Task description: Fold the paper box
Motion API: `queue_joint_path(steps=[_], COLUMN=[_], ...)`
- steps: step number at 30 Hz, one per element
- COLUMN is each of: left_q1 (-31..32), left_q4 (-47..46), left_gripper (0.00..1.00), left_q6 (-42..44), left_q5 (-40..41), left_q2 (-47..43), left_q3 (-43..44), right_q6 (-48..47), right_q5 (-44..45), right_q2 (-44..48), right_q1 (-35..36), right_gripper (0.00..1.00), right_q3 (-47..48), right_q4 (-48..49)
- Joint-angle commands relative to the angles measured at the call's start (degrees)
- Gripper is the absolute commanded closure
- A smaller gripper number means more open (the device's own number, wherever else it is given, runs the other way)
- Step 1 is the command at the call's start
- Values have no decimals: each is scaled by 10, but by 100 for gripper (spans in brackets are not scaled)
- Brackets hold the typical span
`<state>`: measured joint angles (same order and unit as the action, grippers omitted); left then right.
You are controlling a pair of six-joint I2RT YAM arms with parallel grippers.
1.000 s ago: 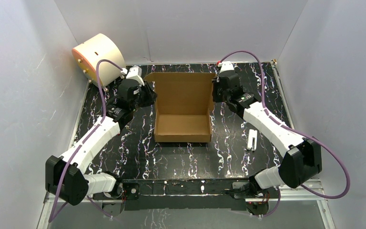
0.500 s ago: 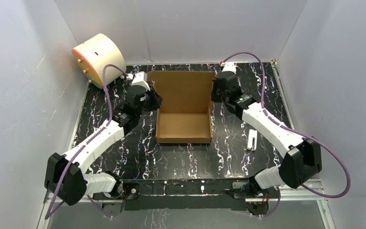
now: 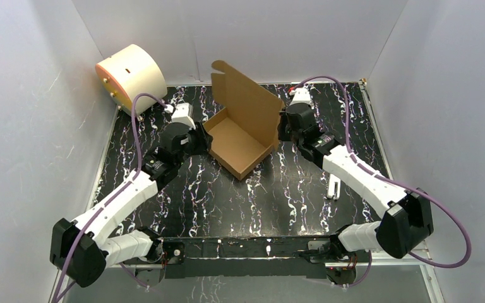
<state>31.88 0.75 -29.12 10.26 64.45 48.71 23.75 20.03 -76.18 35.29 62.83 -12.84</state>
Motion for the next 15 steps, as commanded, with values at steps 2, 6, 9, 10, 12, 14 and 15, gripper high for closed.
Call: queue_joint_path(steps=[2,6,9,10,12,14,15], left_q1=[-30,-112,-153,-160,-180,-203,-213], left_q4=[32,37,54,66,87,95,97], left_gripper=[57,48,44,43,41,39,38], left_q6=[105,88,93,102,115,124,130], left_q5=[25,-92,-154,-158,-178,-212,-228], left_q2=[-19,5,29,40,54,64,69], left_q3=[47,77,113,127,150,166,172], right_q6=[-123,-192,-232,-244,-281,-313,-325], right_q5=[-13,-78,-127,-145,-190,-251,-277], right_q2=[37,40,31,29,31,40,44], right_q1=[-1,-13,-26,-30,-42,-54,-62], right_gripper=[86,90,94,95,96,97,97], right_q3=[-16,-10,7,11,13,12,12], right_q4=[51,45,21,14,7,5,3])
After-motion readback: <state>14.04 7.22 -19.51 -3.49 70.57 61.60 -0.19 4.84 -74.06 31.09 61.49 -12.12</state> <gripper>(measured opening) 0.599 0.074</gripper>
